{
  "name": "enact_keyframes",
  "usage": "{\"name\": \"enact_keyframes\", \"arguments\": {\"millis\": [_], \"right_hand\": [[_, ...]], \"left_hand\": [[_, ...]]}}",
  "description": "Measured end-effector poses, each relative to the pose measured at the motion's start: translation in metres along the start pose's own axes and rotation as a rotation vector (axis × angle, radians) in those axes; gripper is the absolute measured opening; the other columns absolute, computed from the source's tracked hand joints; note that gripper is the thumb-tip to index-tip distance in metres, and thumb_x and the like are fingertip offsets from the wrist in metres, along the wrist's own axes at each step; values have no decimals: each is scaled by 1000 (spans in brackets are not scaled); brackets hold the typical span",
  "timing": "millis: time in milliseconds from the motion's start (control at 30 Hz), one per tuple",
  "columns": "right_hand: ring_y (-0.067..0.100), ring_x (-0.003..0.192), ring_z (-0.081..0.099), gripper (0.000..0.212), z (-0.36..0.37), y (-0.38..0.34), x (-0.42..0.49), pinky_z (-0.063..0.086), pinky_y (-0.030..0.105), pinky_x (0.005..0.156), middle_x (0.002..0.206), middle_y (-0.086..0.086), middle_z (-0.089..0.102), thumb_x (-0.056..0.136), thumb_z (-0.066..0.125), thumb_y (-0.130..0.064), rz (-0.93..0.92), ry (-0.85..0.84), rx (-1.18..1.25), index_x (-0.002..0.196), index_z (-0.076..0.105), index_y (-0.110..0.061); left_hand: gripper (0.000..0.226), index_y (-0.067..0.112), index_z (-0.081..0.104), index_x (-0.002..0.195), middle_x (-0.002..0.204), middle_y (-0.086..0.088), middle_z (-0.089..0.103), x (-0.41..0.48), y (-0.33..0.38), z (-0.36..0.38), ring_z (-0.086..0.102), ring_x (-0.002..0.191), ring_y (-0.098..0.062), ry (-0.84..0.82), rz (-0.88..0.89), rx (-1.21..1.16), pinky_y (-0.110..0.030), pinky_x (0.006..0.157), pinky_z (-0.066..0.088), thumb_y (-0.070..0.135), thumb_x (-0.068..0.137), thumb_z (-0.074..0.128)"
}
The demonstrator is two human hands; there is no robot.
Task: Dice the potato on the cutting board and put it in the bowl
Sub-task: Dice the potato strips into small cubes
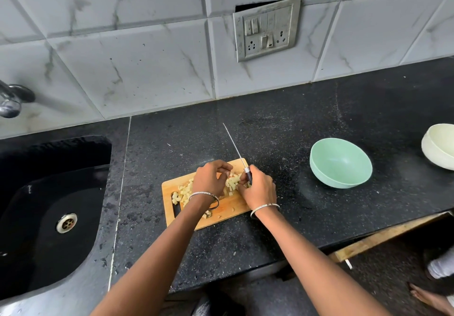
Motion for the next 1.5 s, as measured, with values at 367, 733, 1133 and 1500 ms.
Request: {"name": "enact_keyframes", "arguments": {"millis": [367, 733, 1133, 1500], "right_hand": [[29, 80, 64, 17, 3, -1, -4, 38, 32, 60, 84, 1, 68, 80, 71, -19, -97, 37, 10, 84, 56, -22], [30, 67, 57, 36, 4, 5, -62, 35, 37, 58, 62, -5, 51, 99, 37, -53, -170, -144, 14, 81, 47, -23], [36, 93, 62, 39, 13, 4, -100, 34, 37, 63, 96, 9, 66, 103, 20, -47, -70, -252, -170, 100, 47, -20], [36, 92, 65, 36, 20, -11, -96, 36, 36, 60, 100, 11, 67, 105, 24, -41, -91, -225, -339, 110, 48, -14]], "left_hand": [[47, 25, 61, 122, 119, 3, 63, -26, -29, -14, 60, 108, -21, -79, -90, 333, -32, 85, 48, 35, 78, 76], [42, 23, 64, 118, 112, -2, 65, -40, -34, 0, 61, 102, -23, 4, 6, 342, -33, 84, 48, 33, 79, 76], [30, 24, 62, 102, 92, 2, 71, -44, -38, 0, 65, 80, -23, 51, -42, 211, -37, 70, 53, 24, 76, 77], [25, 27, 65, 90, 71, 0, 68, -35, -52, 4, 64, 67, -23, 10, -104, 170, -37, 65, 54, 22, 71, 80]]}}
Point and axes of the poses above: each hand's wrist, its own x-axis towards the middle knuckle, its own z-axis out of the palm, y = z × x, the point moved 6 cm from there along x, towards the middle knuckle
